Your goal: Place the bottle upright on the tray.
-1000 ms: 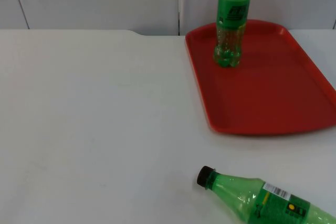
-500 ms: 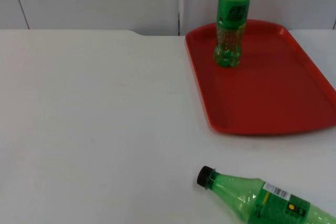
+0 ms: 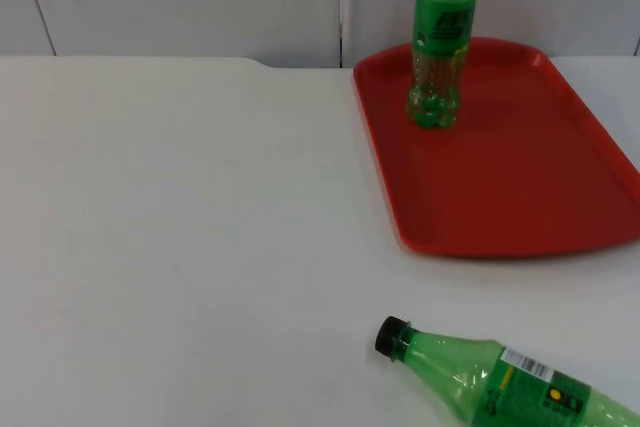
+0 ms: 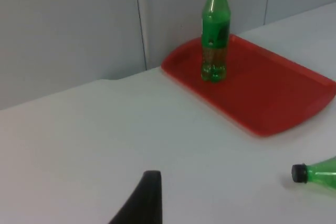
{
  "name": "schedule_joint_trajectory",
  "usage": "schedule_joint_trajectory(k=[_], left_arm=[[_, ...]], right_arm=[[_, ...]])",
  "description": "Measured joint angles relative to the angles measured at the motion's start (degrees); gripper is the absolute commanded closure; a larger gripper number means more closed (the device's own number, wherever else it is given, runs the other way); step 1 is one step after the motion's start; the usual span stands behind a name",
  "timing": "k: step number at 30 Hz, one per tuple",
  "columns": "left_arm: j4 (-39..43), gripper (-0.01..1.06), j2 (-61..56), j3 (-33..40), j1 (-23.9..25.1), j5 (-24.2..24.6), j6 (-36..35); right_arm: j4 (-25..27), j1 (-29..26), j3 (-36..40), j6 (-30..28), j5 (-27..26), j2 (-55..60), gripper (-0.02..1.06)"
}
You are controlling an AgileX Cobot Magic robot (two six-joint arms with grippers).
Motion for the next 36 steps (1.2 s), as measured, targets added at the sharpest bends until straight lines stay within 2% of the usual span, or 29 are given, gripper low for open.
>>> schedule_joint_trajectory(k=[12,36], left_arm=[[-0.17,0.0,-2.49,5.21,0.0,7.22,0.14],[-2.53,0.0,-2.49,5.44,-0.08,7.42,3.1]], right_arm=[[0.0,0.0,0.0,0.0,0.0,0.0,0.0],[0.0,0.0,0.0,0.12,0.0,0.0,0.0]])
